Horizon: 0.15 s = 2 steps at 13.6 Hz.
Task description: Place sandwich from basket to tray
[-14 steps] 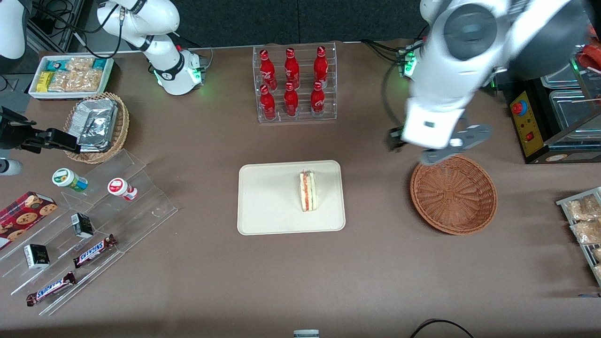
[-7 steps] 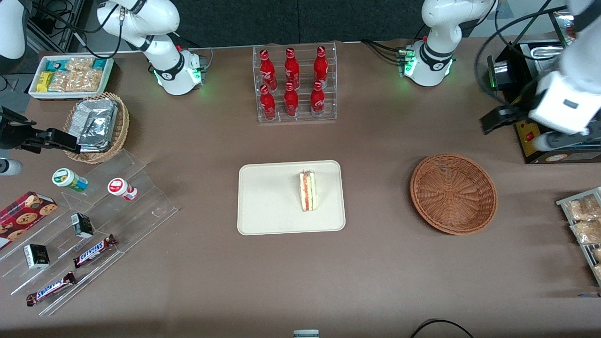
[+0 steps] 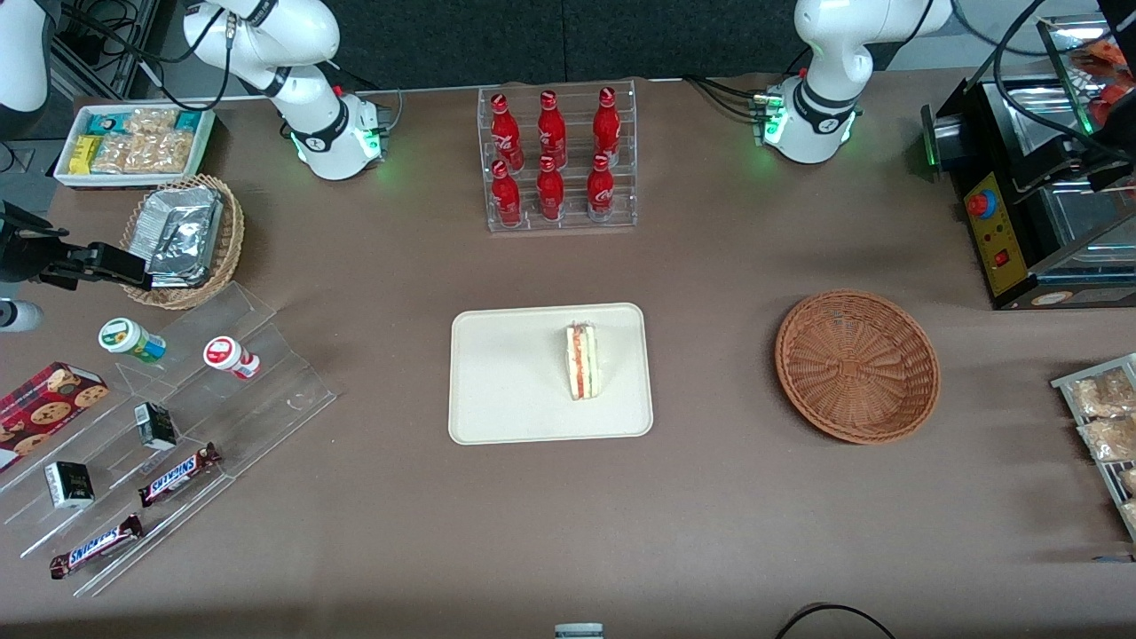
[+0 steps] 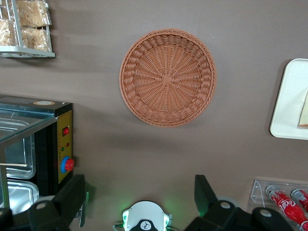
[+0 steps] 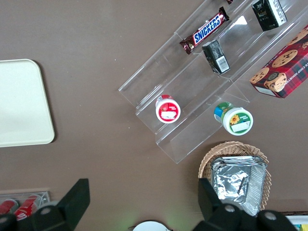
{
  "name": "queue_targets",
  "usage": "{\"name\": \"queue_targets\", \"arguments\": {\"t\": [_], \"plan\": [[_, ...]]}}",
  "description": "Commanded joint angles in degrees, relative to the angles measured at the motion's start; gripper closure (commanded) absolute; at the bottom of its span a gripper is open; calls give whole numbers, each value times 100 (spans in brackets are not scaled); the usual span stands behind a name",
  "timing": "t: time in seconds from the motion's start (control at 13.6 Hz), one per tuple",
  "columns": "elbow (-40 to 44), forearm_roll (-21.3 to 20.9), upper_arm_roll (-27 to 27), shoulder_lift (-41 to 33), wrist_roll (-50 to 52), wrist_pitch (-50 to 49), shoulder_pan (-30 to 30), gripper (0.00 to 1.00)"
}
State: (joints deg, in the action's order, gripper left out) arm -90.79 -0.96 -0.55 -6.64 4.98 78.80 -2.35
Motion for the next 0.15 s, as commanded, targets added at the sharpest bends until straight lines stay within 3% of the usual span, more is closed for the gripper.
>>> {"name": "queue_targets", "arguments": {"t": [0.0,0.07], "plan": [[15,52,20,39,-59,135,147,0],[148,148,20,110,-68,83,147,0]]}}
